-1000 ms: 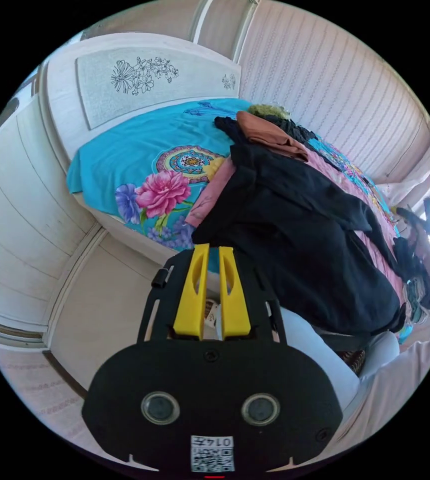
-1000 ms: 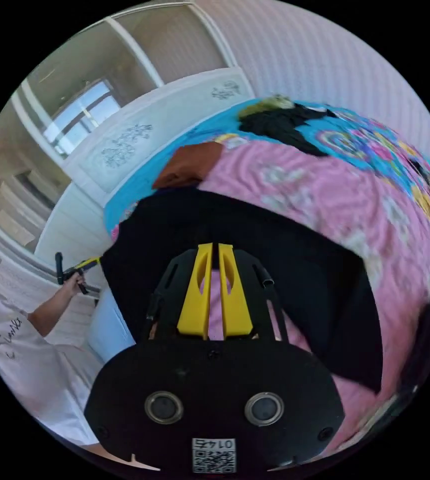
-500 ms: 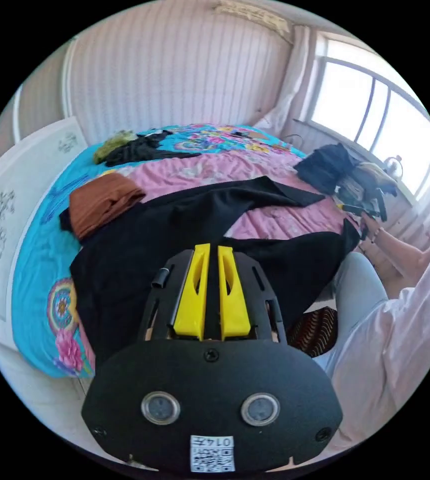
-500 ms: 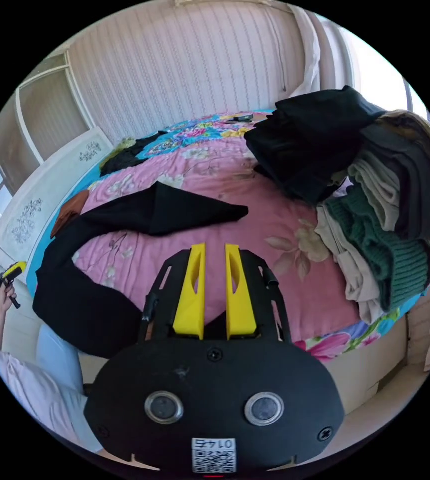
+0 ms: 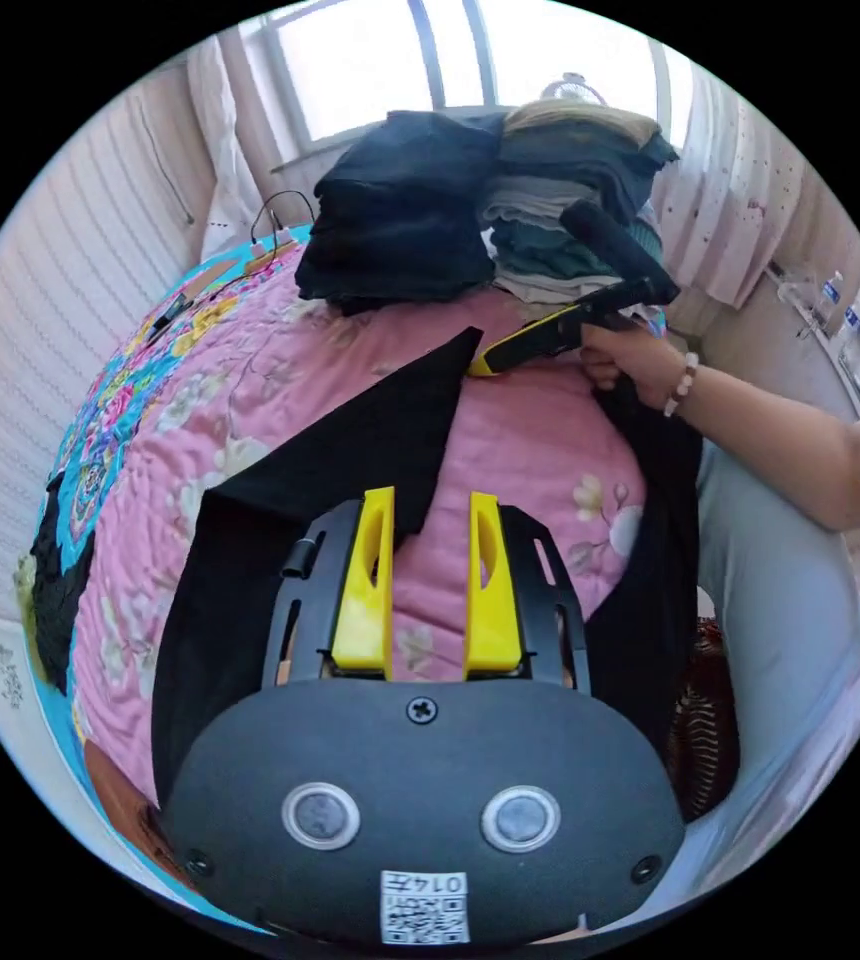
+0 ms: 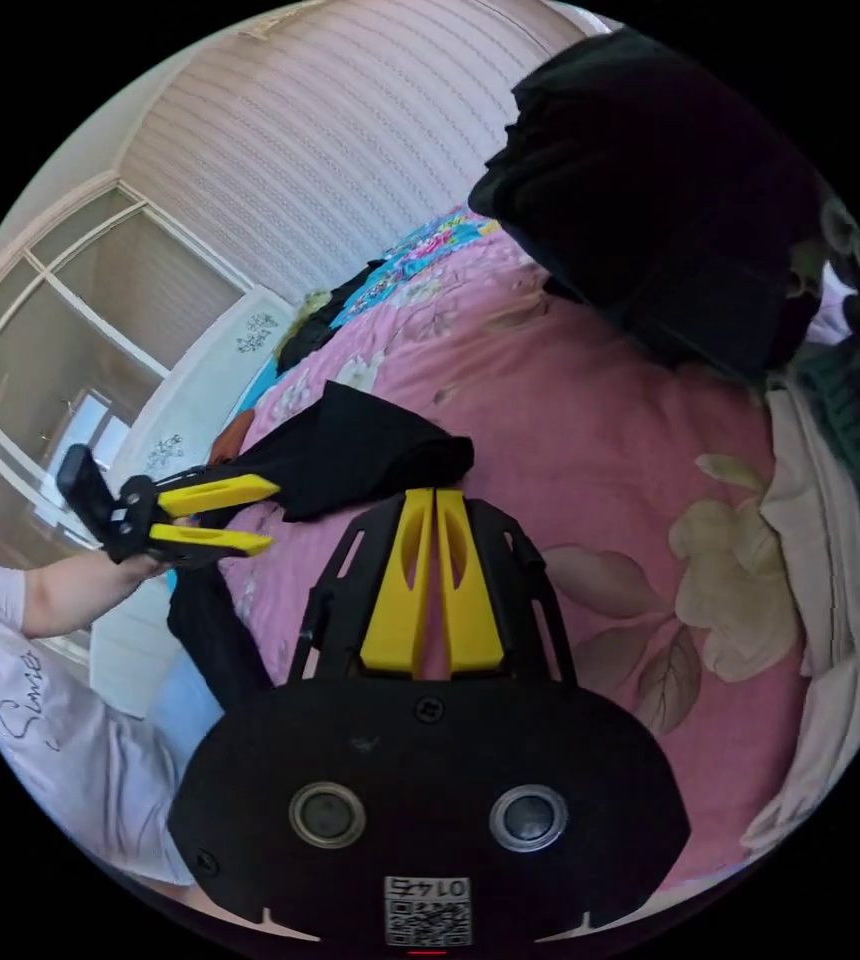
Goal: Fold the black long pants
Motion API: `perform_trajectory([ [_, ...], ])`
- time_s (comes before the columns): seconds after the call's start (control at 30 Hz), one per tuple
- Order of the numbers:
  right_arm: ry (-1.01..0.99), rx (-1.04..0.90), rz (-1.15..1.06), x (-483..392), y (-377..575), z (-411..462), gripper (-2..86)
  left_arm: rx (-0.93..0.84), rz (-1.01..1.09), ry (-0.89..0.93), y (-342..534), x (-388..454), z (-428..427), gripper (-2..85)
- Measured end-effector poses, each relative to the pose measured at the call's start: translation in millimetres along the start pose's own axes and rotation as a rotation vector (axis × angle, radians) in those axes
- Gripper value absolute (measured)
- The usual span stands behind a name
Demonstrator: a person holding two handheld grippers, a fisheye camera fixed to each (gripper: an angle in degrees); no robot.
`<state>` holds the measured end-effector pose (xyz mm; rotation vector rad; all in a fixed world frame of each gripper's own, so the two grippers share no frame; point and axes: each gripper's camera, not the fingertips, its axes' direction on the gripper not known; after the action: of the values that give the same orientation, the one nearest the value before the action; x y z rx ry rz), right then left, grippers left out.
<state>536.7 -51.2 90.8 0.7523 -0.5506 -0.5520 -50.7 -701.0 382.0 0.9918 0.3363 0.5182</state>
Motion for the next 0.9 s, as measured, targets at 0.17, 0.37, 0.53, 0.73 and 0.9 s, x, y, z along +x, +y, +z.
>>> perform_trajectory([
  [0.17,0.012,0.066,-0.050,16.6,2.4,-45.8,0.5,-0.155,0.032,-0.037,-45.9,4.0,85.9,4.8],
  [0.37,0.016,0.186,-0.113,33.1,10.2,-92.0,10.4,-0.091,0.011,-0.064,-76.6,3.2,101.0,1.7],
  [0.53,0.054,0.139,-0.156,35.9,2.2,-100.3,10.1,-0.075,0.027,-0.057,-96.4,5.3,124.5,0.8],
  [0.73,0.026,0.069,-0.251,37.2,0.2,-119.1,1.1,-0.088,0.111,-0.144,-134.9,8.6,160.3,0.3],
  [0.9,-0.149,0.214,-0.186,69.3,4.3,-167.5,0.3,-0.073,0.237,-0.247,-208.7,5.4,208.0,0.3],
])
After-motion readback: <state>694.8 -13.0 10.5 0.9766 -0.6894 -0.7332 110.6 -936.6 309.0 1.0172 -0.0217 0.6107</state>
